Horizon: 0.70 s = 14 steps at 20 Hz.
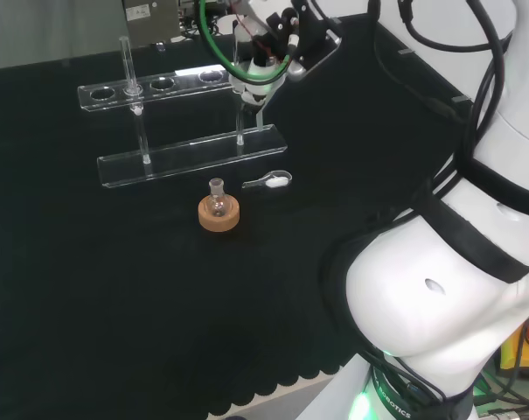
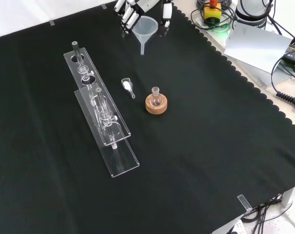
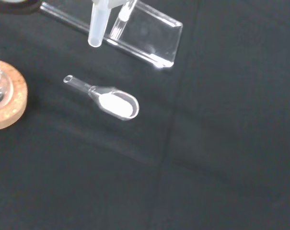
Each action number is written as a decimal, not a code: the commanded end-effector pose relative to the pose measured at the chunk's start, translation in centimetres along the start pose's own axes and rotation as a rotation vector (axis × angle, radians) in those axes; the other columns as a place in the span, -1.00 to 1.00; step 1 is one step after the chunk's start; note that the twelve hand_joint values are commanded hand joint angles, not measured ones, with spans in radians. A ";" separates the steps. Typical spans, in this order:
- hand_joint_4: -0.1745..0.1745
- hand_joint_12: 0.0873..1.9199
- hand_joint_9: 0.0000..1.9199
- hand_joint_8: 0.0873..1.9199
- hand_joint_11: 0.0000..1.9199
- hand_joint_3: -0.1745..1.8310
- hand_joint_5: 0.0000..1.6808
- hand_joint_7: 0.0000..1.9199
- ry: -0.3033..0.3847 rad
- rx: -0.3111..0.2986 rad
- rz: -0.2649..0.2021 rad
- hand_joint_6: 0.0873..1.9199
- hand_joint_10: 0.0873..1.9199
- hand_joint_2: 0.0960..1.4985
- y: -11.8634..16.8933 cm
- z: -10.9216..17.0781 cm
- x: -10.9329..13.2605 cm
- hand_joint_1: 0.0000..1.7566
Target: Place the funnel on the round-bottom flask.
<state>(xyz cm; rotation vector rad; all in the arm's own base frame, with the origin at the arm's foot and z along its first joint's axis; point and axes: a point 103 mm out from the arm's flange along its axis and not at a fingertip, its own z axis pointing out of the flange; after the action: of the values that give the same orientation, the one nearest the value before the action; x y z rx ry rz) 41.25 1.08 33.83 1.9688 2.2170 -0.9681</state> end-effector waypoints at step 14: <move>0.03 0.29 0.14 -0.34 -0.47 -0.25 -0.24 -0.34 0.029 -0.014 -0.076 -0.47 -0.49 -0.09 2.1 0.6 3.6 -0.06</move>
<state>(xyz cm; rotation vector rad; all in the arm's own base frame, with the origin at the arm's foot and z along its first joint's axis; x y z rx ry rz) 41.90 3.16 31.45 1.9346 2.3044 -0.9388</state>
